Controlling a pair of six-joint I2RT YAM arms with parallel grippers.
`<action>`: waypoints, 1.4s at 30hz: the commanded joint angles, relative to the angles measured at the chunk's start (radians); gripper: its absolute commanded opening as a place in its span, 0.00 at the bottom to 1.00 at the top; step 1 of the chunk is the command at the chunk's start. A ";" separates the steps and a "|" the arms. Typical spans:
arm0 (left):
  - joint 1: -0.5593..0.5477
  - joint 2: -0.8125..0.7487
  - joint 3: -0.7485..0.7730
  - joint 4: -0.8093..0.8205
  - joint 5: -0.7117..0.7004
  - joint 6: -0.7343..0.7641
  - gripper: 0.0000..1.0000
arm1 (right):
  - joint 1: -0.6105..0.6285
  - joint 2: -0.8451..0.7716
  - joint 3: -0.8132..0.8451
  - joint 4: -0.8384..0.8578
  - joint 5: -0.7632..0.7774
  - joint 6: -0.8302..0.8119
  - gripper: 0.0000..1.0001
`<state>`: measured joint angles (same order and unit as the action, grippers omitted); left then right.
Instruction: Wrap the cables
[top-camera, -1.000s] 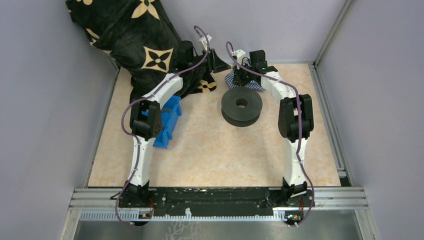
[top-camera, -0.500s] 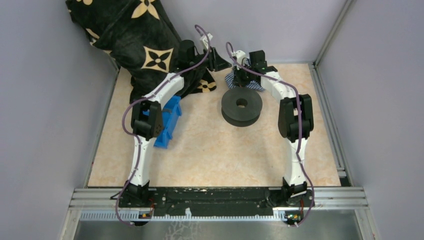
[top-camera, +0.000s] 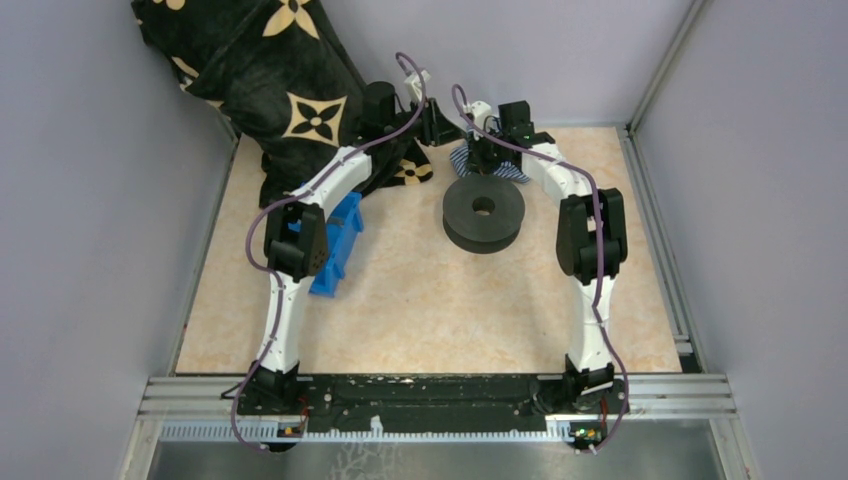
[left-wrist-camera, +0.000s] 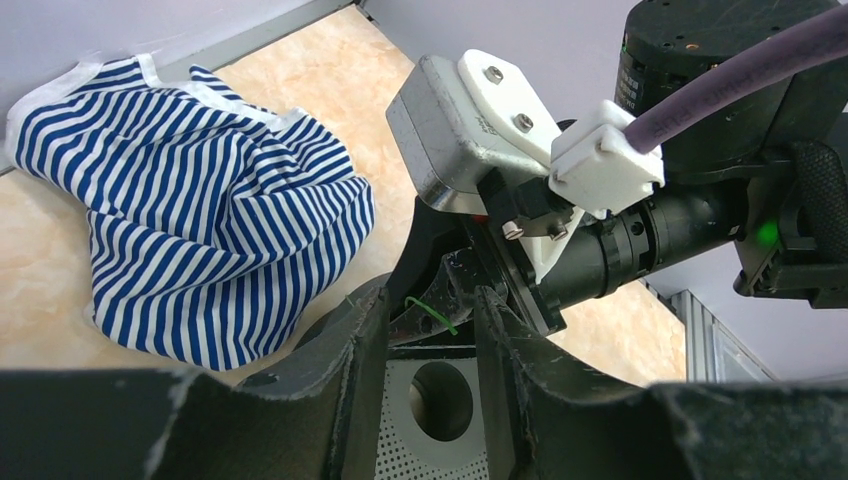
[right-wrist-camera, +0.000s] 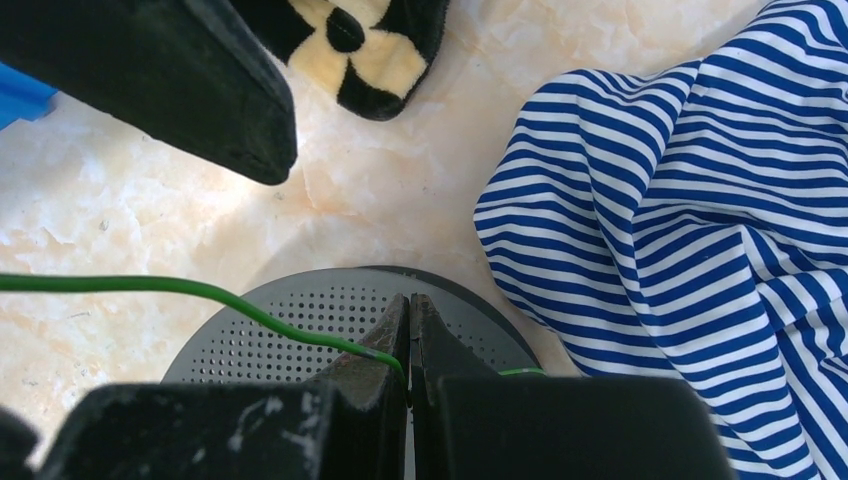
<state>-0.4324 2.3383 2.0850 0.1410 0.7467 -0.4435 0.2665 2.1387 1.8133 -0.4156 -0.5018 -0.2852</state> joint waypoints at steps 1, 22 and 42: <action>-0.010 0.016 0.031 -0.018 -0.015 0.026 0.41 | 0.016 0.008 0.023 0.017 -0.020 -0.002 0.00; -0.017 0.016 0.034 -0.017 -0.004 0.031 0.06 | 0.017 0.001 0.020 0.018 -0.017 -0.002 0.00; 0.050 -0.083 -0.103 -0.077 -0.045 0.129 0.00 | 0.006 -0.111 -0.014 -0.002 0.004 0.010 0.45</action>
<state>-0.4118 2.3268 2.0315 0.0750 0.7136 -0.3599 0.2680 2.1277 1.8015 -0.4358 -0.4873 -0.2817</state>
